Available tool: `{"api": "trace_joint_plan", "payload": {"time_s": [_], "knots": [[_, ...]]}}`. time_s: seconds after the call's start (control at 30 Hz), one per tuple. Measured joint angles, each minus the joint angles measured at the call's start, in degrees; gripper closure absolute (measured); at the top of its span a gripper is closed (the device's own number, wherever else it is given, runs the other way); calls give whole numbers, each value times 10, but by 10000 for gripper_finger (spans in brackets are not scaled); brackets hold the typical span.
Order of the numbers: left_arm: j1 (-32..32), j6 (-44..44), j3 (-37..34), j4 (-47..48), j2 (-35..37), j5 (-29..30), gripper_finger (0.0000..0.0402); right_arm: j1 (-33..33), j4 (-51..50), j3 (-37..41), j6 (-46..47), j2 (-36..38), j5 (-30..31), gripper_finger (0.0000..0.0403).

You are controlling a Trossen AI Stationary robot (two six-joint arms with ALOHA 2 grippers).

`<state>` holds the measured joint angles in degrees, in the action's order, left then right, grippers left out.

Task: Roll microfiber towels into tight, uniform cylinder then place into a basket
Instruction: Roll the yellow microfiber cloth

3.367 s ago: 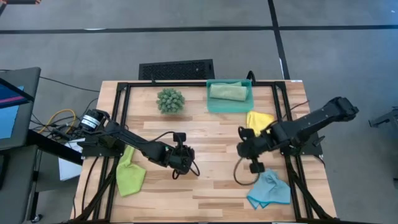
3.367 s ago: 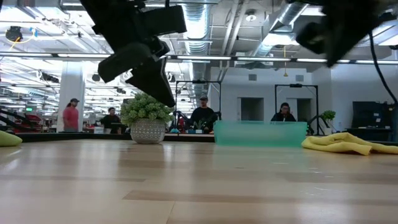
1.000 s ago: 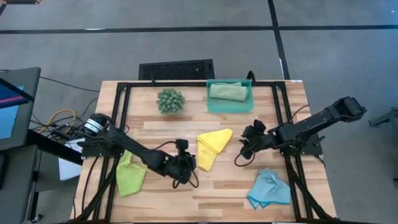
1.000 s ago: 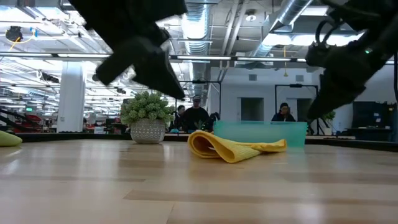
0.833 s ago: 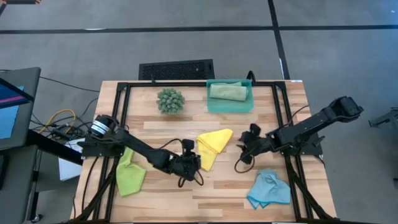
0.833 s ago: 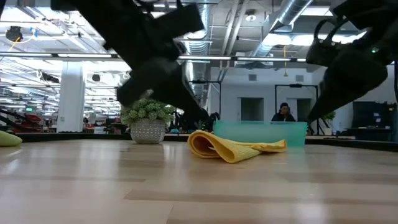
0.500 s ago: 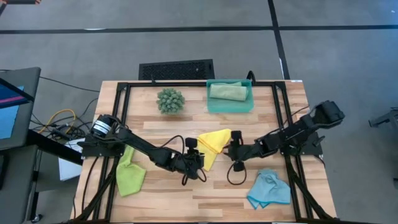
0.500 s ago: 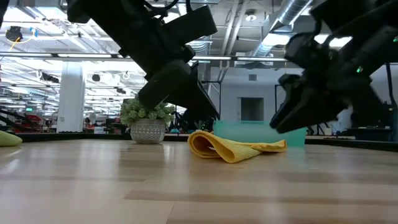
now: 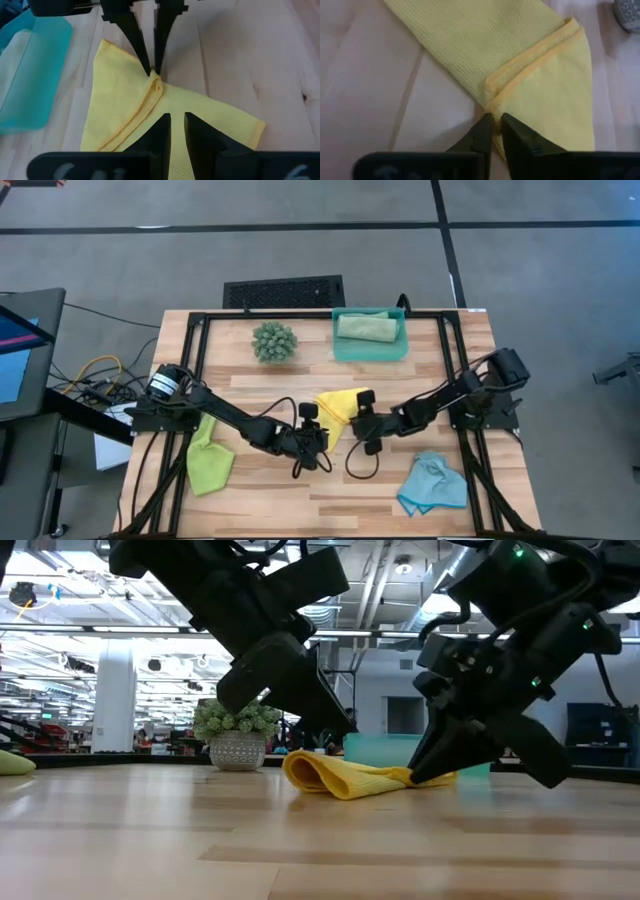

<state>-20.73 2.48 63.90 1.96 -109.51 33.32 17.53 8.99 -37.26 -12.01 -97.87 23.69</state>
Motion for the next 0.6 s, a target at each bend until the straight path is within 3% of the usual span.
{"api": "trace_joint_plan", "payload": {"time_s": [0.13, 0.3, 0.6], "knots": [[0, 6, 0, -5, 0, 0, 354, 7, -11, -3, 0, 33, 0, 394], [-5, 76, 0, -51, 0, 0, 344, 26, -16, -3, 29, 89, 0, 379], [-6, 120, 0, -133, 0, 14, 265, 76, -18, -3, 46, 152, -14, 397]]}}
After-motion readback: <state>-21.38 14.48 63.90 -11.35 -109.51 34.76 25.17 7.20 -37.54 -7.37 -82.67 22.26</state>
